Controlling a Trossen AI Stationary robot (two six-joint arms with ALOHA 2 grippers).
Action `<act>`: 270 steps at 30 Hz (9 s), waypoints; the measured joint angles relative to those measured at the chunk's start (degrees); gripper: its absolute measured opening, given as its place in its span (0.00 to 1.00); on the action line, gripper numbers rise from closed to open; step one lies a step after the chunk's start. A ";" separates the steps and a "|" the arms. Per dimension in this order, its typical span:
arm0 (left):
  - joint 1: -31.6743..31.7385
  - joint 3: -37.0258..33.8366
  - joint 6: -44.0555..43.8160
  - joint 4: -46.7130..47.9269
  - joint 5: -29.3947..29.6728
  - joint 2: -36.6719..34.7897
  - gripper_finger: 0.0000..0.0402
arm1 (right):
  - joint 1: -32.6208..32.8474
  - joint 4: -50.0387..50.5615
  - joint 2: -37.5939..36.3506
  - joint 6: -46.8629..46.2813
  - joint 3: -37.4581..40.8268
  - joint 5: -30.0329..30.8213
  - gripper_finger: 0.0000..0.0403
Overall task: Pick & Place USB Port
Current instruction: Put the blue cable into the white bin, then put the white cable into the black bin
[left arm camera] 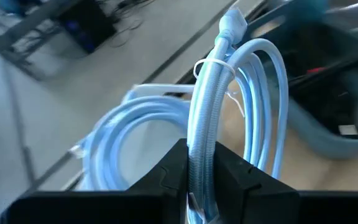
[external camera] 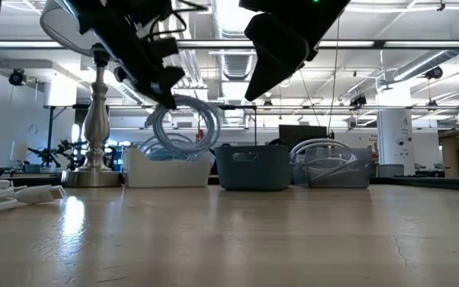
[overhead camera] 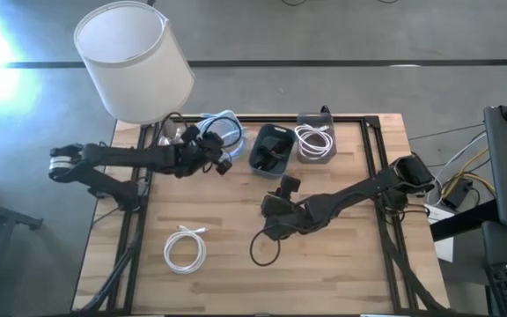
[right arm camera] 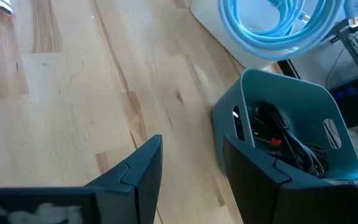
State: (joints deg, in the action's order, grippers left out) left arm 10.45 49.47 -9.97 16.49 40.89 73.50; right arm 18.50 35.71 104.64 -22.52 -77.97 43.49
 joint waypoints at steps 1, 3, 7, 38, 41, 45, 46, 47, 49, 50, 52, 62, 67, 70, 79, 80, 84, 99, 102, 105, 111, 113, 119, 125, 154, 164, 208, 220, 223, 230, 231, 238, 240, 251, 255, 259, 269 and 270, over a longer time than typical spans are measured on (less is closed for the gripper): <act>0.95 0.00 0.57 -0.07 0.39 0.58 0.14 | 0.00 0.01 0.00 0.00 0.00 -0.01 0.40; 2.66 0.00 1.27 -0.56 0.37 1.43 0.14 | 0.00 0.01 0.00 0.02 0.00 -0.01 0.40; 4.22 -0.02 1.68 -1.47 0.17 2.01 0.14 | 0.00 0.03 0.00 0.02 0.18 -0.01 0.38; 6.43 -0.09 1.76 -2.14 5.46 7.91 0.14 | 0.00 -0.54 0.04 0.02 0.66 -0.20 0.38; 5.93 -0.09 0.28 -2.44 6.19 9.42 0.14 | 0.00 -0.61 0.04 0.00 0.76 -0.20 0.37; 4.93 -0.08 -0.48 -2.98 7.03 10.07 0.14 | 0.00 -0.71 0.04 0.01 0.89 -0.18 0.36; 4.58 -0.09 -0.55 -3.05 7.38 9.97 0.14 | 0.00 -0.71 0.04 0.01 0.95 -0.18 0.36; 4.14 -0.09 -0.56 -3.06 7.76 9.91 0.14 | 0.00 -0.71 0.04 0.02 0.96 -0.19 0.36; 3.24 -0.09 -0.45 -2.97 8.09 9.21 0.14 | 0.00 -0.75 0.04 0.01 0.96 -0.18 0.36; 2.81 -0.04 -0.43 -2.97 8.25 8.91 0.14 | 0.00 -0.75 0.04 0.02 0.98 -0.18 0.36; 2.09 0.32 -0.42 -3.01 8.91 8.24 0.14 | 0.00 -0.93 0.04 0.01 1.04 -0.18 0.37; 0.73 0.70 0.86 -3.13 13.26 7.10 0.14 | 0.00 -1.80 0.04 0.01 1.61 -0.19 0.36; 0.37 0.70 2.27 -3.56 17.85 7.10 0.14 | 0.00 -1.78 0.04 0.02 1.70 -0.18 0.34; 0.38 0.70 2.87 -3.58 18.79 7.10 0.14 | 0.00 -1.80 0.04 0.02 1.73 -0.18 0.34; 1.91 -1.39 0.83 -3.61 10.56 7.19 0.14 | -0.02 -1.98 0.04 0.00 1.75 -0.18 0.36; 2.04 -1.58 0.83 -3.54 10.51 7.19 0.14 | -0.02 -1.98 0.04 0.02 1.75 -0.18 0.35; 2.96 -1.86 1.37 -3.43 10.81 7.27 0.14 | -0.02 -2.00 0.04 0.01 1.75 -0.18 0.34; 2.94 -0.66 2.52 -4.46 16.01 7.10 0.14 | -0.02 -2.04 0.04 0.00 1.77 -0.18 0.34; 2.94 -0.67 2.68 -4.46 16.96 7.09 0.14 | -0.02 -2.06 0.04 0.02 1.81 -0.19 0.33; 2.98 -0.79 2.47 -4.46 16.37 7.10 0.14 | -0.02 -2.06 0.04 0.02 1.81 -0.19 0.32; 3.07 -1.07 2.37 -3.23 7.39 7.17 0.14 | -0.02 -2.08 0.04 0.01 1.81 -0.19 0.32; 3.07 -1.07 2.43 -3.34 6.49 7.17 0.14 | -0.02 -2.09 0.04 0.00 1.81 -0.18 0.32; 3.61 -1.07 2.66 -3.04 7.50 7.21 0.14 | -0.02 -2.09 0.04 0.02 1.81 -0.19 0.33; 4.43 -1.07 3.56 -1.96 7.64 7.25 0.17 | -0.02 -2.11 0.04 0.01 1.81 -0.18 0.31; 6.46 -0.73 2.89 2.07 12.71 7.25 0.42 | -0.02 -2.20 0.04 0.02 1.81 -0.18 0.33; -0.27 2.36 3.53 10.09 0.28 5.62 0.42 | -1.40 -10.77 0.04 0.26 2.20 0.02 0.35; -34.08 -25.78 -22.29 -1.00 -43.87 -4.88 0.33 | -13.90 -27.88 1.25 14.44 3.43 -16.38 0.32; -33.82 -26.65 -21.12 -8.27 -25.24 -4.66 0.20 | -13.97 -32.01 3.21 16.72 3.43 -29.67 0.30; -33.70 -25.72 -20.42 -8.77 -13.68 -4.70 0.20 | -13.90 -32.37 3.25 16.71 3.41 -39.85 0.29; -33.65 -21.91 -19.44 -8.98 6.30 -4.68 0.20 | -14.17 -36.40 6.07 16.52 3.26 -43.12 0.31; -33.65 -21.31 -18.26 -8.98 7.23 -4.66 0.20 | -14.28 -36.82 6.57 16.50 3.25 -42.61 0.32; -33.61 -19.61 -12.36 -8.72 8.98 -4.68 0.20 | -14.75 -35.90 7.99 14.01 2.61 -35.21 0.35; -33.65 -19.77 -12.72 -9.20 8.40 -4.68 0.20 | -14.91 -35.56 7.61 14.02 2.58 -34.61 0.37; -33.67 -20.65 -12.99 -8.91 7.86 -4.70 0.20 | -14.93 -34.61 7.28 14.58 2.43 -34.50 0.46; -33.67 -20.65 -12.58 -8.87 7.87 -4.70 0.20 | -15.23 -34.56 7.26 12.94 2.44 -34.47 0.48; -33.98 -20.65 -11.81 -9.96 6.10 -4.72 0.20 | -15.68 -34.37 7.23 10.39 2.53 -34.56 0.48; -34.67 -20.70 -3.84 -16.90 9.26 -4.72 0.20 | -16.79 -34.39 7.17 3.28 2.58 -47.55 0.48; -34.63 -20.70 -2.90 -18.66 10.14 -4.72 0.20 | -16.79 -34.48 7.17 3.15 2.58 -47.69 0.48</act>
State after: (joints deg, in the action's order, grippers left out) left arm -24.18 28.77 -12.87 -2.18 51.03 68.77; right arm 1.72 1.24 111.81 -19.37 -75.40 -4.20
